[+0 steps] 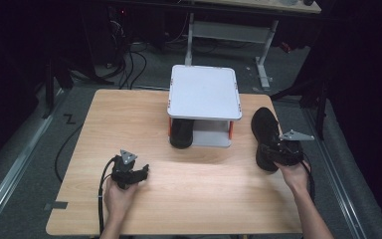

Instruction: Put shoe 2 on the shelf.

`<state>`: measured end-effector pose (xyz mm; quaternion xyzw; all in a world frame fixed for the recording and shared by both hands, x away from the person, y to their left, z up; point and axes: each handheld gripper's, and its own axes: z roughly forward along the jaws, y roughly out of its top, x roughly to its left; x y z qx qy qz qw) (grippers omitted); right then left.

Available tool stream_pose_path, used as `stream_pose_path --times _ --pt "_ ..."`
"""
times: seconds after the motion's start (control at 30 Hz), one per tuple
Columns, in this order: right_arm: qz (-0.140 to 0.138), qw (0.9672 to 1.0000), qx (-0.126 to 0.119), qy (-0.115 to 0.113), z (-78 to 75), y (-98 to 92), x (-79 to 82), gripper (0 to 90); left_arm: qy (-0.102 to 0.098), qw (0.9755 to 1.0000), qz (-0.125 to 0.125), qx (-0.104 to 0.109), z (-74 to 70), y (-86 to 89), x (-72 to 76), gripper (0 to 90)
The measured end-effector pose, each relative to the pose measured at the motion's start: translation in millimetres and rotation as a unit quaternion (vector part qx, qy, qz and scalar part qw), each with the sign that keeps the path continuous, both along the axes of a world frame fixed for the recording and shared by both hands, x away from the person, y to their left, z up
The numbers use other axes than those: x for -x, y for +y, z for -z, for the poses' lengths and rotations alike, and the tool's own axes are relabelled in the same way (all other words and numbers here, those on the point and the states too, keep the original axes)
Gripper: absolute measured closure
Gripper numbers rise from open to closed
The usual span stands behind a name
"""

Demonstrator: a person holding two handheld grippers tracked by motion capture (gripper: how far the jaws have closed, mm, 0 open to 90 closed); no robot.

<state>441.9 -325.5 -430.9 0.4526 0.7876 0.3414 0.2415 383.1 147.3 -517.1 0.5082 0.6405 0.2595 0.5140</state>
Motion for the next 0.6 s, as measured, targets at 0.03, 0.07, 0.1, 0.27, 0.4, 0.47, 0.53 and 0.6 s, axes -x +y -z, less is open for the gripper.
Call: stream_pose_path --times 0.03,0.07,0.1,0.27,0.4,0.47,0.53,0.6 --pt "-0.001 1.0000 0.001 0.007 3.2 -0.2 -2.1 52.1 0.000 1.0000 0.000 -0.001 0.0 -0.1 0.0 30.7" --pt "0.000 0.9999 0.001 0.014 6.6 0.1 -4.1 52.8 -0.001 1.0000 -0.001 0.000 0.1 -0.4 -0.1 30.8" --pt "0.001 0.9998 0.004 0.020 10.5 0.6 -6.0 53.6 -0.001 1.0000 -0.001 0.000 0.1 -0.5 -0.2 30.8" --pt "-0.002 0.9994 0.017 0.030 24.4 2.8 -13.7 61.7 0.000 1.0000 0.000 -0.001 0.1 -0.2 0.0 30.8" --pt "-0.005 0.9994 0.019 0.030 29.2 4.6 -16.6 66.0 -0.001 1.0000 -0.001 0.002 0.0 -0.2 -0.2 30.9" --pt "-0.008 0.9993 0.019 0.033 30.0 5.2 -17.7 68.9 -0.001 1.0000 -0.001 0.002 0.0 -0.2 -0.2 30.9" --pt "-0.013 0.9989 0.008 0.044 29.4 3.5 -19.6 71.8 -0.001 1.0000 -0.001 0.002 0.0 -0.2 -0.2 30.9" --pt "-0.015 0.9985 0.007 0.051 28.4 4.2 -21.0 74.4 -0.001 1.0000 -0.002 0.004 -0.2 0.0 -0.3 30.9"
